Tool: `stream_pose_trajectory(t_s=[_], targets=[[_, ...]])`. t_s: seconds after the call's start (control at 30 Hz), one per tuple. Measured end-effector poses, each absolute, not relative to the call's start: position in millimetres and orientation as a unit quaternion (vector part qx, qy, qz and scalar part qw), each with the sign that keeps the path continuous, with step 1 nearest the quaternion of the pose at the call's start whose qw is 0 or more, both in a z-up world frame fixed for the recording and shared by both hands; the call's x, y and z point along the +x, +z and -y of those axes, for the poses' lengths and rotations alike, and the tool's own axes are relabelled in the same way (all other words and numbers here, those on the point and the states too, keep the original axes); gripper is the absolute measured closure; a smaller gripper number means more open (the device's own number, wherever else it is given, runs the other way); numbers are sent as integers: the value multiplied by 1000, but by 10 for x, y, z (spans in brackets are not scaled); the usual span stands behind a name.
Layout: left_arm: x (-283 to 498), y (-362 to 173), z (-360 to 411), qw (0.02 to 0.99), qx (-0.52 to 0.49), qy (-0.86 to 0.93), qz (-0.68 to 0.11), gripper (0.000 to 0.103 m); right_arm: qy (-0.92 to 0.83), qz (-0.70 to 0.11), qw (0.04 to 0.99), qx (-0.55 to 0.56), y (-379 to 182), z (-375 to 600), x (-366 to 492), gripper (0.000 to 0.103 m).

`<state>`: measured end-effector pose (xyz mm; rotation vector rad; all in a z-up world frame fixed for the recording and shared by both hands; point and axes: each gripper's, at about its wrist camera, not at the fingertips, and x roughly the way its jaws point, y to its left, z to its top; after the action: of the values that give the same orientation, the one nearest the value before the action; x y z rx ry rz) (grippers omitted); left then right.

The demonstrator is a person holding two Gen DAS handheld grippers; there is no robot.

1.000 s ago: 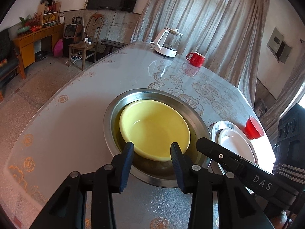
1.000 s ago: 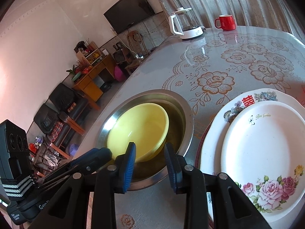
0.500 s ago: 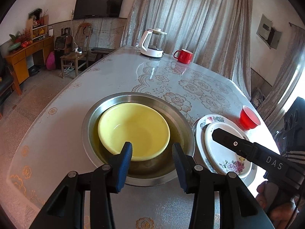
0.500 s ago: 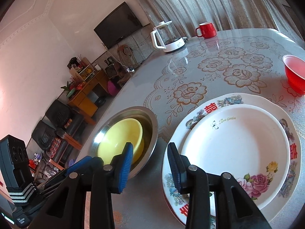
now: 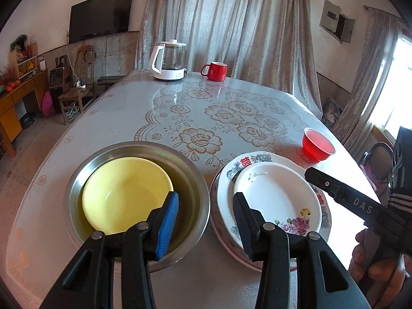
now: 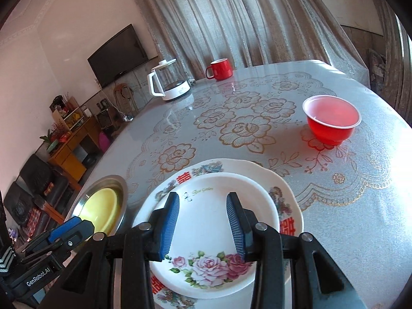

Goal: Organize plates and bowls
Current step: 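Move the left tool to the red plastic bowl rim and close it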

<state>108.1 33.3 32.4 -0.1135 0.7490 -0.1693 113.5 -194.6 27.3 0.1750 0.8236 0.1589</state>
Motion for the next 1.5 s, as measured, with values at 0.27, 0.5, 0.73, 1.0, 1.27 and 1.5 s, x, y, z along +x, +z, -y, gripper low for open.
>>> stream_pose_trajectory(t_s=[0.27,0.5,0.73,1.0,1.27,1.5], targets=[[1319,392,149,917,-18,-122,-378,58,23,-396,912,101,250,2415,1139,63],[1622,403,613,903,-3,-157,-400,58,-21,-397,907,139,185,2895,1176,63],[2037,358,1073,879,-19,-192,-437,58,-64,-384,903,183,223,3458,1269,63],[2569,289,1593,858,-37,-220,-462,63,-79,-362,902,223,312,3955,1545,63],[3120,127,1937,826,-98,-227,-506,63,-78,-373,897,225,236,4087,1952,71],[3428,-32,2128,808,-133,-234,-524,74,-81,-386,891,223,87,4114,2218,78]])
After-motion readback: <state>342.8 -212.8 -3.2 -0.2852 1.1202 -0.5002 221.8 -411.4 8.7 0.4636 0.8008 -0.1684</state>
